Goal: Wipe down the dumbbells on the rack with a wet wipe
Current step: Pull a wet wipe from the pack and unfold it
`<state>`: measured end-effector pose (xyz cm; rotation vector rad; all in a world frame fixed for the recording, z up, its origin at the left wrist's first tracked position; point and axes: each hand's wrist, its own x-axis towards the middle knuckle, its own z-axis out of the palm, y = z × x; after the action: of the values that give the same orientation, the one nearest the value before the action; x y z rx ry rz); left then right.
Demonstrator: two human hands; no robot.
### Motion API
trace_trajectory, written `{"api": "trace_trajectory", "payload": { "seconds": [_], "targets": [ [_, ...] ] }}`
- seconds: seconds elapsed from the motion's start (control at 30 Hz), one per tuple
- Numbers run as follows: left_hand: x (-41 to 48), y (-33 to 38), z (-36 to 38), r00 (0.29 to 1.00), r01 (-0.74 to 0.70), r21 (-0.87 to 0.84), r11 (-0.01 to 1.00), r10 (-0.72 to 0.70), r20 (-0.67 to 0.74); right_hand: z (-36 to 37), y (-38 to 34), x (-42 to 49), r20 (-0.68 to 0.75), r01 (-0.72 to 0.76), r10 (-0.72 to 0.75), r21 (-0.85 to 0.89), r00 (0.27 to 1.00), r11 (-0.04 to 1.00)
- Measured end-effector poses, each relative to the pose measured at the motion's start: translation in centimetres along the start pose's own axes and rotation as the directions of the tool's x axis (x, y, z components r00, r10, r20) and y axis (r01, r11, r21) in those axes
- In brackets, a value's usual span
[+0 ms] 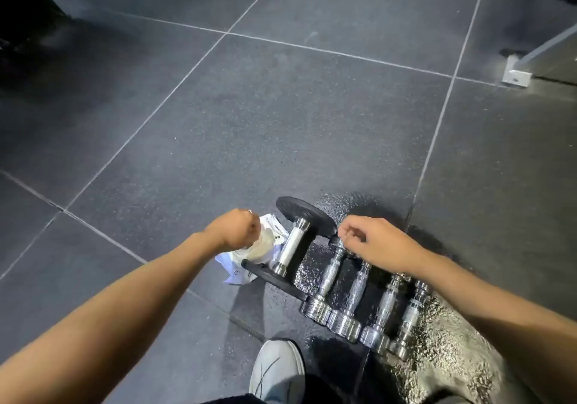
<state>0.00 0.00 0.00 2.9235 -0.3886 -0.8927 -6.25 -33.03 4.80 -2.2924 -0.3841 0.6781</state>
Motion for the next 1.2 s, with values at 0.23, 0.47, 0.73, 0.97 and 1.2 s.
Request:
{"api": "trace_trajectory", "payload": {
  "seconds": [0.23, 0.47, 0.73, 0.97, 1.2],
  "targets": [
    [1.2, 0.0, 3.0, 0.979, 0.187, 0.218, 0.958, -0.200, 0.038, 0.9, 0.4, -1.4, -0.013, 0.008, -0.007, 0.030, 1.000, 1.000],
    [1.8, 0.1, 4.7, 0.974, 0.213, 0.334, 0.918, -0.225, -0.003, 1.7, 2.4, -3.8, -0.060, -0.018, 0.020, 0.036, 0.998, 0.999],
    [1.8, 0.2, 5.5, 0.968, 0.239, 0.328, 0.914, -0.249, -0.012, 4.2, 2.3, -3.8, -0.047, -0.065, 0.068, 0.072, 0.997, 0.995],
    [1.4, -0.5, 5.4, 0.980, 0.180, 0.295, 0.939, -0.197, 0.029, 6.0, 1.9, -2.7, 0.002, -0.079, 0.079, 0.093, 0.997, 0.993],
    [0.0, -1.3, 3.5, 0.991, 0.135, 0.086, 0.987, -0.133, -0.018, 6.1, 0.4, -0.6, -0.012, -0.038, 0.040, 0.155, 0.999, 0.987]
  ]
}}
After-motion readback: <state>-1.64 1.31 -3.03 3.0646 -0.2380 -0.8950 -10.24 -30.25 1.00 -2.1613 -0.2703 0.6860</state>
